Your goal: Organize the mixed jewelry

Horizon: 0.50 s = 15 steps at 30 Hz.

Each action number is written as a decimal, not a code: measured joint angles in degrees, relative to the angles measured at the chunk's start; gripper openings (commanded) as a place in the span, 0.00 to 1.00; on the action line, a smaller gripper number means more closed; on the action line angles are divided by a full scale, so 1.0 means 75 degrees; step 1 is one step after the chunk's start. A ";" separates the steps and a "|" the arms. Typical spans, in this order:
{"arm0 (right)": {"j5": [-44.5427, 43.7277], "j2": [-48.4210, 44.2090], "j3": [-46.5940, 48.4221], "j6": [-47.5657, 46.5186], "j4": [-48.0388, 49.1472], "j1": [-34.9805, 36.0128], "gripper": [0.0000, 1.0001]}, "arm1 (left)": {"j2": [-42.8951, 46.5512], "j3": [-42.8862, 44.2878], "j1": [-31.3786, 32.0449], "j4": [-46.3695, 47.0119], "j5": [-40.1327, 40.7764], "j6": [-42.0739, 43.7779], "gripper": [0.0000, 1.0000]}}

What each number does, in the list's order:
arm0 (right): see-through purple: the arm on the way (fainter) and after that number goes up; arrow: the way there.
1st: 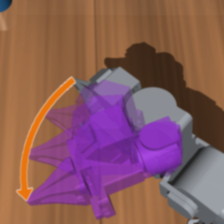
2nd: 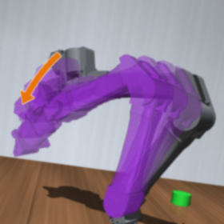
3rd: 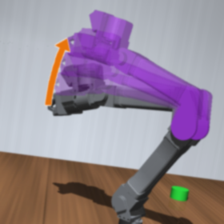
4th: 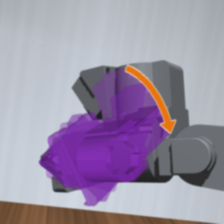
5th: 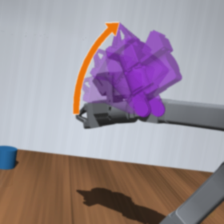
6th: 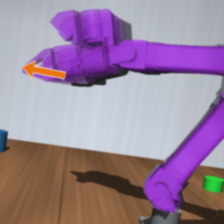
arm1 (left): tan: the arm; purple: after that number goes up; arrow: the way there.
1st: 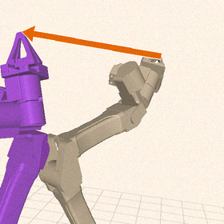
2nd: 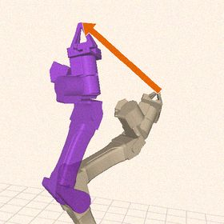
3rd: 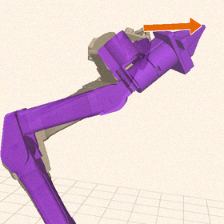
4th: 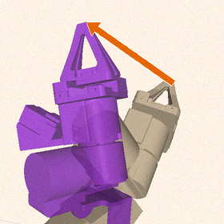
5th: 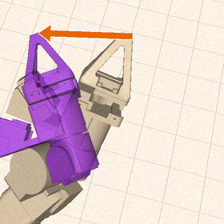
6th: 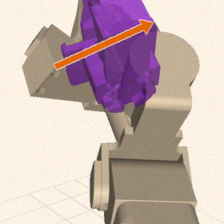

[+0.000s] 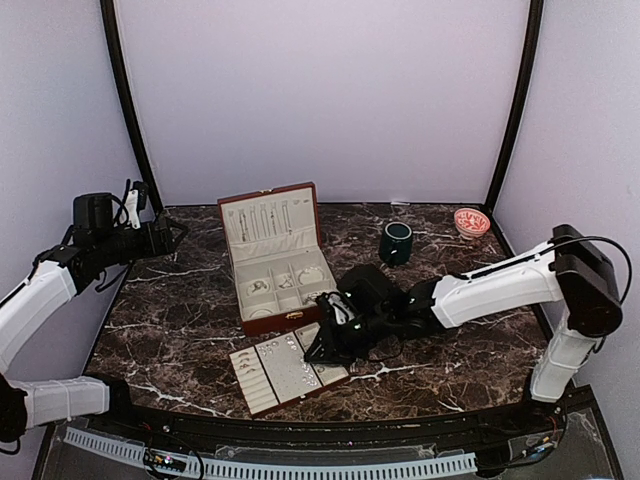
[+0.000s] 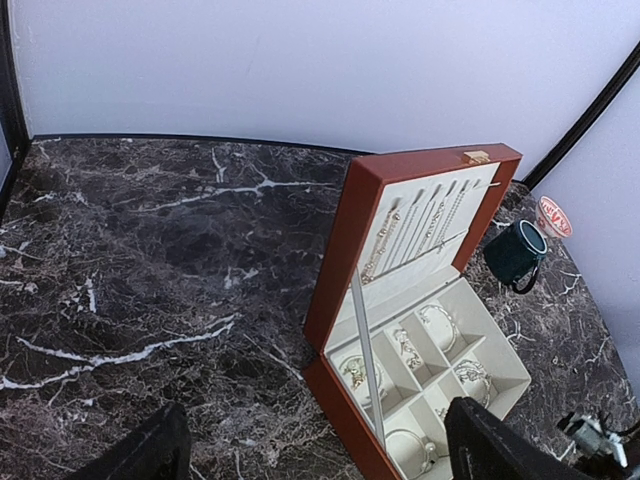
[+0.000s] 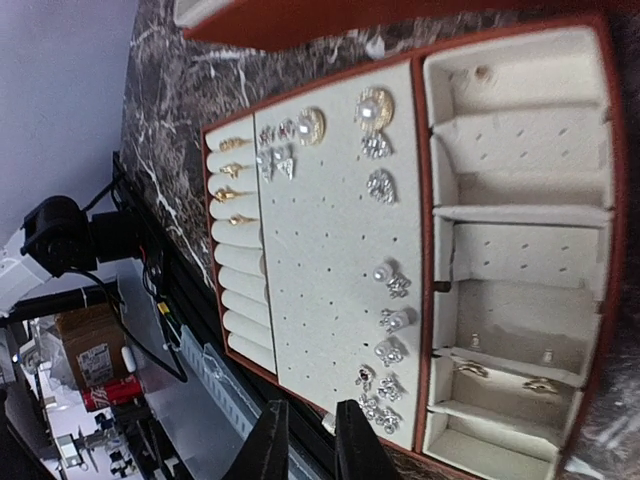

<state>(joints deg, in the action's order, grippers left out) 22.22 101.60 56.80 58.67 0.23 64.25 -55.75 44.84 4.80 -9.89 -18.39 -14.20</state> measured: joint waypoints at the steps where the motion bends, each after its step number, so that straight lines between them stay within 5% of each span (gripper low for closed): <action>1: -0.0096 -0.0219 -0.0029 -0.0111 -0.0146 -0.0093 0.22 | 0.0020 -0.0009 0.0000 0.0000 0.0006 0.0003 0.91; 15: -0.2888 -0.2795 -0.1314 -0.1504 -0.3928 -0.3809 0.25 | 0.0050 -0.0017 0.0000 0.0000 0.0055 0.0003 0.91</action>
<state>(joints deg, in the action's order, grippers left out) 0.56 80.64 46.94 47.40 -29.23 35.68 -55.37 44.71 4.80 -9.89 -17.98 -14.17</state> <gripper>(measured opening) 0.248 0.910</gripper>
